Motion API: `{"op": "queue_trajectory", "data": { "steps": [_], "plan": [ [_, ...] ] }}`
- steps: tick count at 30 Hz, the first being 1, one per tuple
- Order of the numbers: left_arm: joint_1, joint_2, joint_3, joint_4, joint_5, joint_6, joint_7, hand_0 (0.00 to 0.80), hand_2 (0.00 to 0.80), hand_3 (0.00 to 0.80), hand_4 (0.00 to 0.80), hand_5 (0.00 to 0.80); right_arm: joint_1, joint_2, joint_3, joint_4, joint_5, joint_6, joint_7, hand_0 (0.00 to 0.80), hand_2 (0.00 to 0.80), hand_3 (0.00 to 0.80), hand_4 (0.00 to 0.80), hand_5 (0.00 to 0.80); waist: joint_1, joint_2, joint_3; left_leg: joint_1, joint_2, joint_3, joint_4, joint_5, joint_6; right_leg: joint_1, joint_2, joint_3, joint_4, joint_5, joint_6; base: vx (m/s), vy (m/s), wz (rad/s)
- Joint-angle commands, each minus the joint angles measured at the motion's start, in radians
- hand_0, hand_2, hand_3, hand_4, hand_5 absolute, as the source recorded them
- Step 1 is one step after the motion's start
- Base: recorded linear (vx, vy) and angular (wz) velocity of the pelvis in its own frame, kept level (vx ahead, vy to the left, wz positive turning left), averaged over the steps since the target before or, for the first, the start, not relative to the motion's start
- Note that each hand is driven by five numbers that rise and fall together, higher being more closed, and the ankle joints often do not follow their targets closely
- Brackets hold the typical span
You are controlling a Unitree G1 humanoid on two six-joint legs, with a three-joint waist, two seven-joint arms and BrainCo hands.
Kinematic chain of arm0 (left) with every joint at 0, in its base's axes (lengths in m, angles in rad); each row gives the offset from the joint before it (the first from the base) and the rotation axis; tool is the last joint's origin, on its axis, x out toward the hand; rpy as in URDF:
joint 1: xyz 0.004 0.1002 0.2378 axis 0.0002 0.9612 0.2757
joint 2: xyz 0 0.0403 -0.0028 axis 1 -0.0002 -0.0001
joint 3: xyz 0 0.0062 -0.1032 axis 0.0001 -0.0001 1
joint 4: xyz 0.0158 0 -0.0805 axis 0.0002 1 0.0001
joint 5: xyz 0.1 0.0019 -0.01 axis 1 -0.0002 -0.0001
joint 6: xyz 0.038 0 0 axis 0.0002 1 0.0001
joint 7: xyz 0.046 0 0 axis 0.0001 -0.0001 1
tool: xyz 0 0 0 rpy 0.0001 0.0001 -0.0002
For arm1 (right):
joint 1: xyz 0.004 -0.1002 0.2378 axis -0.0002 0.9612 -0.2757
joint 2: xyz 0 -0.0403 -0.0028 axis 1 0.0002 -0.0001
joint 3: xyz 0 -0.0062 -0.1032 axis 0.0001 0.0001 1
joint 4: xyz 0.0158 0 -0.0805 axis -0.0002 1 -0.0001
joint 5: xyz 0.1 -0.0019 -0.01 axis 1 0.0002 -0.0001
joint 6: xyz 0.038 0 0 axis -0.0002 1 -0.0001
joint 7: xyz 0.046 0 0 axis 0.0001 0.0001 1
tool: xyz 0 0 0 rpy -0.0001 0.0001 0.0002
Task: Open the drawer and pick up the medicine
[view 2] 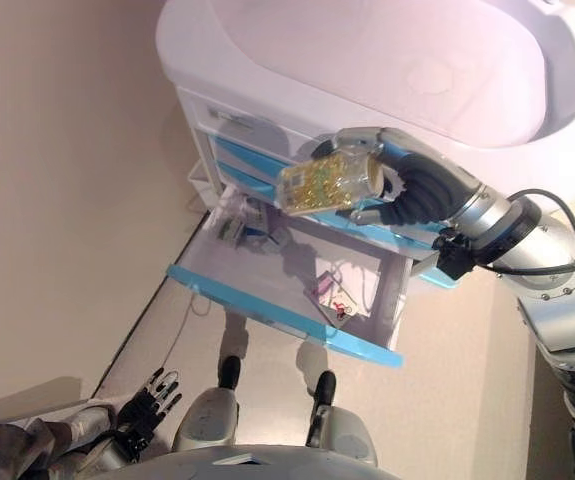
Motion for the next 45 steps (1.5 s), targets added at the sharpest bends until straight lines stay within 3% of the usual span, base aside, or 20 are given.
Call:
{"op": "queue_trajectory", "data": {
  "steps": [1,11,21,31,36,41,45],
  "plan": [
    [0.068,0.025,0.026,0.006,0.044,0.0,-0.01,0.0,0.0,0.0,0.0,0.0,-0.076,-0.033,-0.034,0.032,0.049,0.034,-0.103,0.8,0.8,0.8,0.8,0.8,0.019,0.0,-0.049,0.029,-0.008,0.001,-0.04,-0.017,0.059,0.033,-0.035,-0.013,0.041,0.023,0.059,0.061,0.013,-0.01],
    [0.08,0.052,0.021,0.006,0.059,0.03,-0.002,0.0,0.0,0.0,0.0,0.0,-0.285,-0.154,0.02,0.292,0.073,0.154,-0.251,0.8,0.8,0.8,0.8,0.8,0.045,-0.007,-0.065,0.057,-0.008,-0.012,-0.045,-0.02,0.054,0.069,-0.043,-0.033,0.031,0.02,0.061,0.049,0.003,0.01],
    [0.099,0.112,0.025,-0.03,0.053,0.079,0.013,0.0,0.0,0.0,0.0,0.0,-0.593,-0.333,0.302,0.691,0.032,0.231,-0.256,0.8,0.8,0.8,0.8,0.8,0.082,-0.032,-0.07,0.079,-0.01,-0.032,-0.056,-0.014,0.055,0.1,-0.048,-0.058,0.022,0.024,0.064,0.05,-0.003,0.05],
    [0.11,0.182,0.038,-0.068,0.034,0.131,0.034,0.0,0.0,0.0,0.0,0.0,-0.944,-0.416,0.721,1.002,0.044,0.264,0.056,0.8,0.8,0.8,0.8,0.8,0.112,-0.061,-0.073,0.089,-0.009,-0.043,-0.064,-0.009,0.052,0.112,-0.048,-0.079,0.017,0.029,0.066,0.04,-0.017,0.03],
    [0.119,0.198,0.045,-0.09,0.034,0.151,0.043,0.0,0.0,0.0,0.0,0.0,-1.023,-0.423,0.869,1.061,-0.018,0.218,0.229,0.8,0.8,0.8,0.8,0.8,0.122,-0.068,-0.072,0.094,-0.008,-0.048,-0.07,-0.005,0.052,0.118,-0.048,-0.087,0.015,0.03,0.064,0.032,-0.019,0.04],
    [0.124,0.209,0.051,-0.108,0.035,0.166,0.051,0.0,0.0,0.0,0.0,0.0,-1.054,-0.407,0.941,1.109,-0.047,0.178,0.387,0.8,0.8,0.8,0.8,0.8,0.135,-0.075,-0.068,0.094,-0.007,-0.053,-0.073,-0.001,0.051,0.121,-0.046,-0.096,0.013,0.03,0.063,0.004,-0.004,0.01],
    [0.129,0.209,0.055,-0.112,0.049,0.169,0.048,0.0,0.0,0.0,0.0,0.0,-0.994,-0.391,0.923,1.132,-0.035,0.145,0.465,0.8,0.8,0.8,0.8,0.8,0.146,-0.076,-0.063,0.091,-0.007,-0.061,-0.073,0.001,0.052,0.122,-0.045,-0.103,0.015,0.029,0.062,0.003,-0.005,0.01]
  ]
}}
